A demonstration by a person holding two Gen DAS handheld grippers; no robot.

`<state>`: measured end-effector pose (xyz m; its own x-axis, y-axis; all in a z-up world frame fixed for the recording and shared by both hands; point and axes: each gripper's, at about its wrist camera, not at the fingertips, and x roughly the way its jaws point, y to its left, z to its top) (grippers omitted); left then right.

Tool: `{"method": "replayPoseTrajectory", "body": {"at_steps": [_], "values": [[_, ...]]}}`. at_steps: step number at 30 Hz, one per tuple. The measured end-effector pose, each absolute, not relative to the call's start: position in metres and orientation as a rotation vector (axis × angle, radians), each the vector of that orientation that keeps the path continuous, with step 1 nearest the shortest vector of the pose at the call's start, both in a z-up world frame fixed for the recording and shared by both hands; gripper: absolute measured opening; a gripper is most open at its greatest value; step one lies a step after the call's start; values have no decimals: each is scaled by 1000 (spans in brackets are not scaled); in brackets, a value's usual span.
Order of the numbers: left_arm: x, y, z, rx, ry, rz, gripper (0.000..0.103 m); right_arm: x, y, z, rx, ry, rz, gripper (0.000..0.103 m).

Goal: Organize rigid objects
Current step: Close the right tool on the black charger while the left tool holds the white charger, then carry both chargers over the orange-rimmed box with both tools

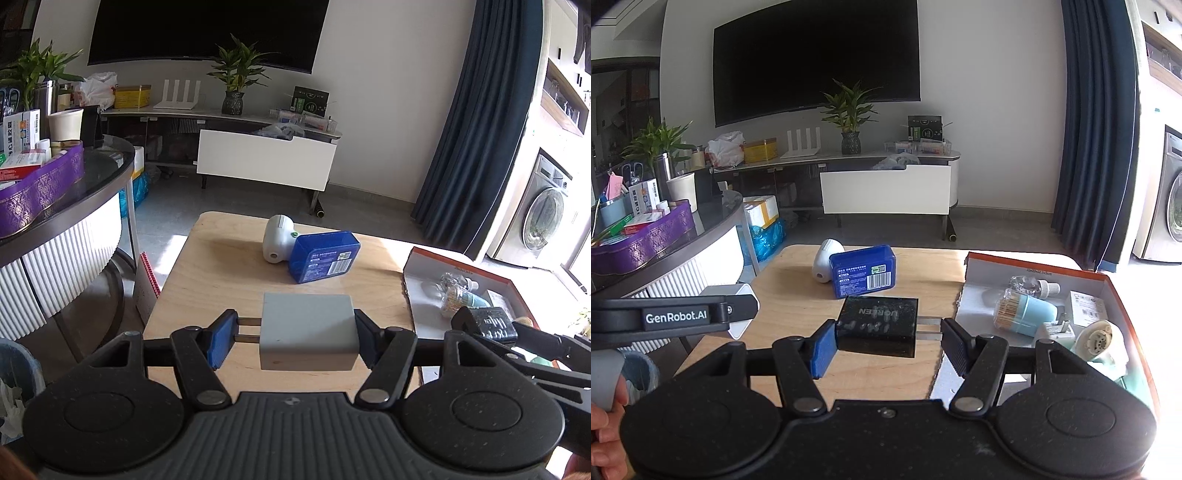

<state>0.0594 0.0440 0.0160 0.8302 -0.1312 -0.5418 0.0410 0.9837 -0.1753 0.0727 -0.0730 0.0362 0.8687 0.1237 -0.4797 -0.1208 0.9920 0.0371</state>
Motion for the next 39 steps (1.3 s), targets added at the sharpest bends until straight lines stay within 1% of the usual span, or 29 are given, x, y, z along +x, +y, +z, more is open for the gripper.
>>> {"method": "replayPoseTrajectory", "body": {"at_steps": [21,39], "values": [[17,-22,27,-83,566,-211,67,4,-141,58,63,461,90,74],[6,-59,28,-48,559,-282,67,-21,-176,67,106,426,18,74]]}}
